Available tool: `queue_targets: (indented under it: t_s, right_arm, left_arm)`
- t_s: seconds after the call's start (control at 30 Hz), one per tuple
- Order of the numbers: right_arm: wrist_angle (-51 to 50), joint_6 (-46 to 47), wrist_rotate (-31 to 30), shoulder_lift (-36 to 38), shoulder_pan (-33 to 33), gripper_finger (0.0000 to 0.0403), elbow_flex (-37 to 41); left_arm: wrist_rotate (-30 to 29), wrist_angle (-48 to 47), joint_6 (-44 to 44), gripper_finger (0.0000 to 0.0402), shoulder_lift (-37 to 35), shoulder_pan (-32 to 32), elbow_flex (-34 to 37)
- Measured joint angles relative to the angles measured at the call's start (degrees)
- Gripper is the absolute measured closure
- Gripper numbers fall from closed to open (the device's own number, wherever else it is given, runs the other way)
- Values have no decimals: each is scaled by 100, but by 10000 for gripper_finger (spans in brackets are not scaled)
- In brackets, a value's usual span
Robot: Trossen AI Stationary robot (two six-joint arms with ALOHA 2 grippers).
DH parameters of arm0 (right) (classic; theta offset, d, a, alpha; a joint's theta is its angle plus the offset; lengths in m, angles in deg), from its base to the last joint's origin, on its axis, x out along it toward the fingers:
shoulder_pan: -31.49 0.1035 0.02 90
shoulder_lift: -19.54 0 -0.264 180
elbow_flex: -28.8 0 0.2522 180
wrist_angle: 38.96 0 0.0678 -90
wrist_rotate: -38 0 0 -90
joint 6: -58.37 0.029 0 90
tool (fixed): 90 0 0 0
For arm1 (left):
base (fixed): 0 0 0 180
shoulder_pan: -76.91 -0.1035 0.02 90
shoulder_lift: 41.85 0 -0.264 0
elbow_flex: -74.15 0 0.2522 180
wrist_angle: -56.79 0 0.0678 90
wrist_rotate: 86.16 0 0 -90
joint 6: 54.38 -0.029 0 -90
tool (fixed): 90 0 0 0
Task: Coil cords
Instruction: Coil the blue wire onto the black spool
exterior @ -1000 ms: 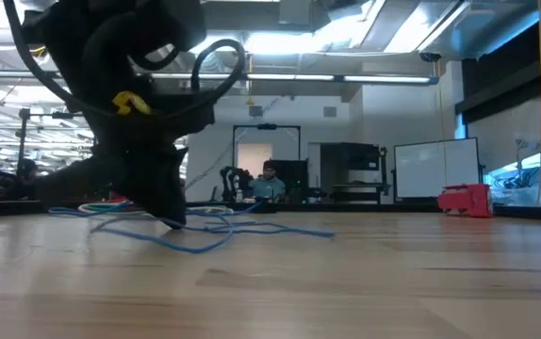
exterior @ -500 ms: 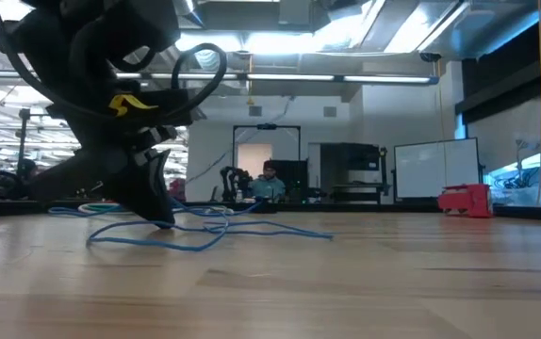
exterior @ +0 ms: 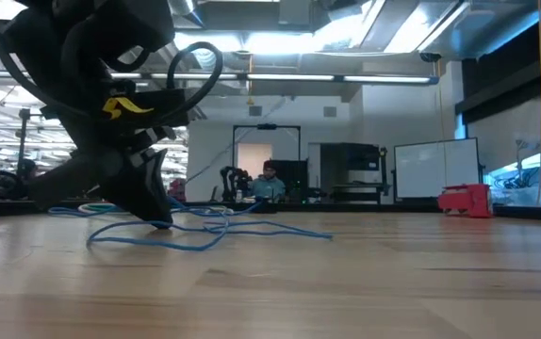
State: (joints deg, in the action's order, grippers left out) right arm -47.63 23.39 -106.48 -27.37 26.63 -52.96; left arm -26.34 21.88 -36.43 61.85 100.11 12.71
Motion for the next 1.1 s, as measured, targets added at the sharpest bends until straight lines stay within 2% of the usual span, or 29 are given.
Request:
queue_targets:
  t_s: [0.17,0.3,0.37,0.47,0.6,0.7,0.87,1.1]
  right_arm:
    - [-7,7,13,-207,-2,397,-1]
    - [-66,21,82,-324,-2,397,-1]
    - [-82,64,96,-354,-2,397,-1]
    - [-312,316,293,-364,-2,397,-1]
    - [-587,664,744,-359,0,397,-1]
    - [-676,727,759,-363,-4,397,1]
    - [-823,734,761,-359,-4,397,1]
    - [-976,778,921,-436,-4,397,1]
  left_arm:
    - [-8,-157,142,321,-38,-36,-94]
    - [124,-530,39,284,-359,42,-291]
    - [435,-741,3,275,-585,74,-403]
    - [530,-748,-67,272,-1032,153,-536]
    - [341,-728,-339,272,-1543,203,-542]
    - [342,-754,-344,272,-1810,209,-541]
    - [407,-1079,-496,272,-1935,149,-538]
    - [368,-1029,-543,272,-2163,-160,-551]
